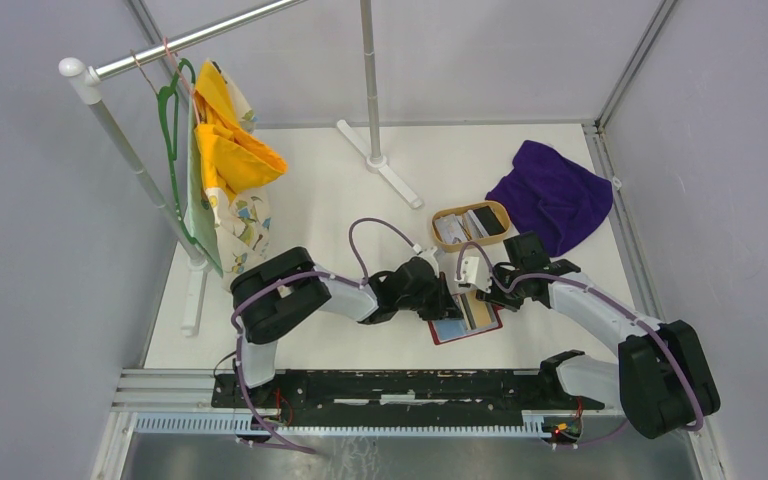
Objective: Put the credit cards into the card holder
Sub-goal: Insert the credit card into the card holder.
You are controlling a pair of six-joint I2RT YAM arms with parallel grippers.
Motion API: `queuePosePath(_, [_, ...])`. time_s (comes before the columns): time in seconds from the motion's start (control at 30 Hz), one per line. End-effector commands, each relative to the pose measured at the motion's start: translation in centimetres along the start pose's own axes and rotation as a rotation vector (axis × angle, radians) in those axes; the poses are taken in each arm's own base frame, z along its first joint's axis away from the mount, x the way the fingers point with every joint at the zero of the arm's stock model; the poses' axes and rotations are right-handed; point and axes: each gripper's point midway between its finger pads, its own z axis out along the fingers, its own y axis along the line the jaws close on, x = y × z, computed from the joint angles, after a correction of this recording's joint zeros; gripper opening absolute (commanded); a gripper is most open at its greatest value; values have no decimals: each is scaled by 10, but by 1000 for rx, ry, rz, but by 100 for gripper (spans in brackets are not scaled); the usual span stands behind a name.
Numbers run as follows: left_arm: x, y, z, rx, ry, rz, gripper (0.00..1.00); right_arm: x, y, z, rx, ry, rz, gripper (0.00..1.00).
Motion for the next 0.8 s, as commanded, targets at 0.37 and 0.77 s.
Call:
queuePosePath(0.37, [-14,-44,-8,93,-52,75,10,-4,-3,-1,5,-8,12,42])
queuePosePath(0.77, [-22,-54,-16,127,-95,106,13,-7,-7,-5,23,-24,21,43])
